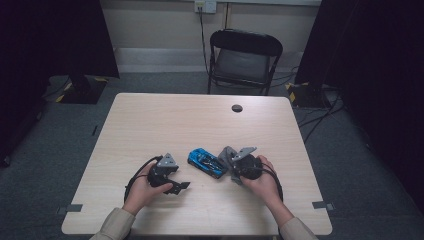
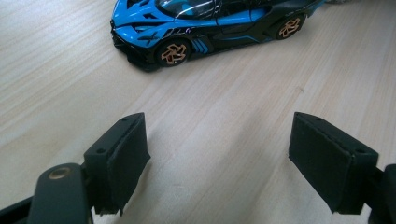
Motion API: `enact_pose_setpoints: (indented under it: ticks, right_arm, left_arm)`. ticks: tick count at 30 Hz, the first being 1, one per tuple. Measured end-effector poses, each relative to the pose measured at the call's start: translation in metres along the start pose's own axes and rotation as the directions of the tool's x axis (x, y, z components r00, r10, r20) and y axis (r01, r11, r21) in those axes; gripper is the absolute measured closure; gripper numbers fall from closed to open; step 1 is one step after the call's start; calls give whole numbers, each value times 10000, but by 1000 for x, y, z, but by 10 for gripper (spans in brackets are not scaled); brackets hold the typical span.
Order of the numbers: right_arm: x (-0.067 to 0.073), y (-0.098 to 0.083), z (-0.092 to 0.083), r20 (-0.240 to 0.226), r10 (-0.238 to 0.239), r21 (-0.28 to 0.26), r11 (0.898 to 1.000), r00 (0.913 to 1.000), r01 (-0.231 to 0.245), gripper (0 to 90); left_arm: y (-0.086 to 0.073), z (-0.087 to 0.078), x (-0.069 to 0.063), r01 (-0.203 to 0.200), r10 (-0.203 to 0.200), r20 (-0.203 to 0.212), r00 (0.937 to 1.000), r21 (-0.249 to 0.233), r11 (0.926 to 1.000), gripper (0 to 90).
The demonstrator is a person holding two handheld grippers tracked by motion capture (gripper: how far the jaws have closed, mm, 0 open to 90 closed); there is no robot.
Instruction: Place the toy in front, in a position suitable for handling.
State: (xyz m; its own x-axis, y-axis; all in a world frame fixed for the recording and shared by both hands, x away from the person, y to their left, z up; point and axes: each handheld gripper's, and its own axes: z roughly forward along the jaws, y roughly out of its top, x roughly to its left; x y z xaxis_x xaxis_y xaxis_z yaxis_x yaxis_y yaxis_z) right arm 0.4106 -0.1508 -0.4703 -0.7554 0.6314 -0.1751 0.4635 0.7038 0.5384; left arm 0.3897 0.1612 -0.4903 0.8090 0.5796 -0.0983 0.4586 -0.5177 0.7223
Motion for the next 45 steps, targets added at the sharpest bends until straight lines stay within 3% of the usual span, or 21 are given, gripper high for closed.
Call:
enact_pose_setpoints:
  ticks: [14, 17, 21, 26, 30, 36, 39, 45]
  right_arm:
    - [-10, -10, -20, -153, 556, -594, 9966, 9983, -564, 777]
    - [-10, -13, -26, -179, 521, -680, 9963, 9985, -532, 777]
    - [-7, -14, -29, -222, 379, -664, 9970, 9990, -393, 776]
    - [-7, -17, -27, -363, 460, -741, 9961, 9983, -486, 775]
    - [-4, -18, -25, -479, 507, -796, 9953, 9976, -544, 774]
    - [1, -15, -19, -505, 402, -723, 9964, 9979, -438, 771]
    - [3, -13, -16, -475, 363, -717, 9966, 9982, -396, 770]
    - [1, -13, -16, -451, 470, -753, 9959, 9979, -504, 771]
  left_arm:
    - [29, 12, 13, -102, 101, -36, 9999, -305, 9995, 181]
    - [36, 16, 18, 1, -2, -21, 10000, -462, 9989, 177]
    - [44, 26, 20, -54, 54, 5, 10000, -267, 9996, 180]
    - [45, 32, 18, -77, 82, 175, 9998, -318, 9995, 190]
    - [39, 34, 19, -157, 159, 237, 9996, -80, 9998, 182]
    - [36, 34, 17, -110, 122, 489, 9987, -247, 9996, 187]
    - [39, 36, 11, -313, 325, 532, 9981, -232, 9992, 150]
    - [43, 35, 7, -627, 634, 459, 9969, -181, 9979, 177]
